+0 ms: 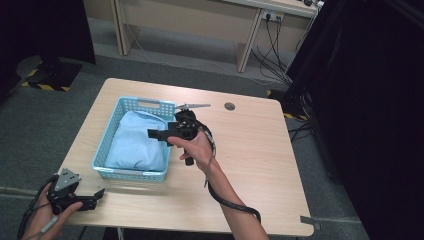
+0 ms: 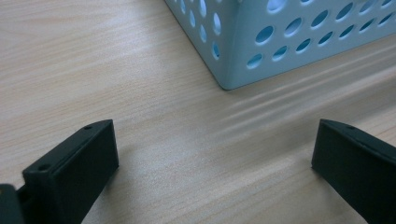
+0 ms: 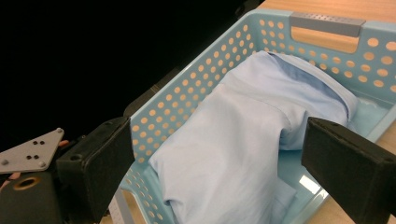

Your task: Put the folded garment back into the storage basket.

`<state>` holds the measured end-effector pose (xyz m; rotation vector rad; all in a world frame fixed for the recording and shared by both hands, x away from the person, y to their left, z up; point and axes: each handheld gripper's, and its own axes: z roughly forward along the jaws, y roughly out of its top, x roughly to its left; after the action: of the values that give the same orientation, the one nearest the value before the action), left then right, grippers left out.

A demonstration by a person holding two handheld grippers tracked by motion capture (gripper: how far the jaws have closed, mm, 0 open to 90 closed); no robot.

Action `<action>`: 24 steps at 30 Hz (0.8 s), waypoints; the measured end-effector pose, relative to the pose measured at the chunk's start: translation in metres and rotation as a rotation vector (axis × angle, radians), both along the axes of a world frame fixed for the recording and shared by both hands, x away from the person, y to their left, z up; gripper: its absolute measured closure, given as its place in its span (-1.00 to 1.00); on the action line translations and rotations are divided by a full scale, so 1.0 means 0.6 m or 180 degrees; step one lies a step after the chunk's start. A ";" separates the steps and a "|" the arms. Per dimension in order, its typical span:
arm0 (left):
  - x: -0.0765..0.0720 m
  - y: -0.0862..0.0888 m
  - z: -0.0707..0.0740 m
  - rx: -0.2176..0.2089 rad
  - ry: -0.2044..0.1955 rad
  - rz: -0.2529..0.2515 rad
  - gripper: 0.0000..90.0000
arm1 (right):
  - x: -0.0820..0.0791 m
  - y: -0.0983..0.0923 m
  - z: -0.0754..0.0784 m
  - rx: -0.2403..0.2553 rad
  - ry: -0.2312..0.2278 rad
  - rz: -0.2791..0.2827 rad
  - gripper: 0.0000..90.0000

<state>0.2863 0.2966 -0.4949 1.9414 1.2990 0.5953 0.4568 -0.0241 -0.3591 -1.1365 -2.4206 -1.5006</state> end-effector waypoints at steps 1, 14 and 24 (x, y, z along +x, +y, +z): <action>0.000 0.000 0.000 0.0000 0.0000 0.0000 -1.00 | 0.000 0.000 0.000 0.0000 0.0000 0.0000 -0.78; 0.000 0.000 0.000 0.0000 0.0000 0.0001 -1.00 | -0.022 -0.023 0.003 0.0035 -0.0081 0.0031 -0.77; 0.000 0.000 0.000 0.0001 -0.0001 0.0001 -1.00 | -0.033 -0.044 -0.003 0.0007 -0.0166 0.0006 -0.77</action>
<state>0.2862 0.2966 -0.4949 1.9414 1.2991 0.5957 0.4371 -0.0505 -0.3611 -1.1079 -2.4522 -1.5510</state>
